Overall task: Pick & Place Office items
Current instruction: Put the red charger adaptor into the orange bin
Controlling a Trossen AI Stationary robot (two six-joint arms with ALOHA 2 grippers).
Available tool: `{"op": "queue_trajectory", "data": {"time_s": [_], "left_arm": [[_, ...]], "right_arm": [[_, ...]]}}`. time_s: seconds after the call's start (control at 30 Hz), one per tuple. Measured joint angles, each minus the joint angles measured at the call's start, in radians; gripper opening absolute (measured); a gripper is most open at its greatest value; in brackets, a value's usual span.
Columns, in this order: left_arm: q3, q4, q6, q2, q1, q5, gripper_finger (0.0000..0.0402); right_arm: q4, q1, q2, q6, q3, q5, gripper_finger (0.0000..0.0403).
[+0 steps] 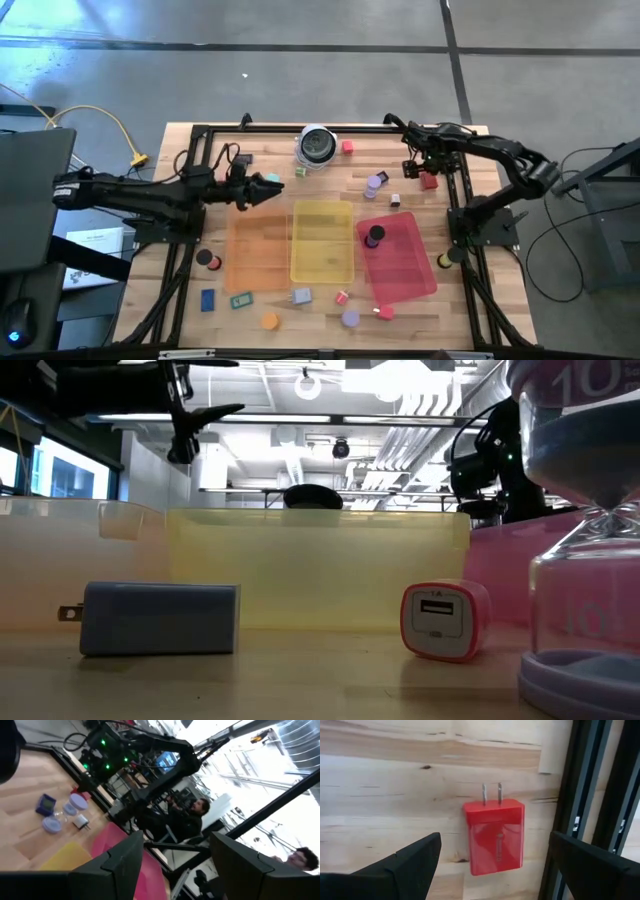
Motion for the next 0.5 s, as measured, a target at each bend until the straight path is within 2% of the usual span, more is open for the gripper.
{"op": "queue_trajectory", "data": {"time_s": [0.17, 0.5], "left_arm": [[0.000, 0.000, -0.018, 0.000, 0.036, 0.051, 0.0224], [0.000, -0.003, -0.020, 0.000, 0.039, 0.055, 0.0224]], "right_arm": [[0.001, -0.017, 0.004, -0.001, 0.000, -0.001, 0.0362], [0.034, -0.044, 0.008, -0.026, 0.000, -0.025, 0.0362]]}}
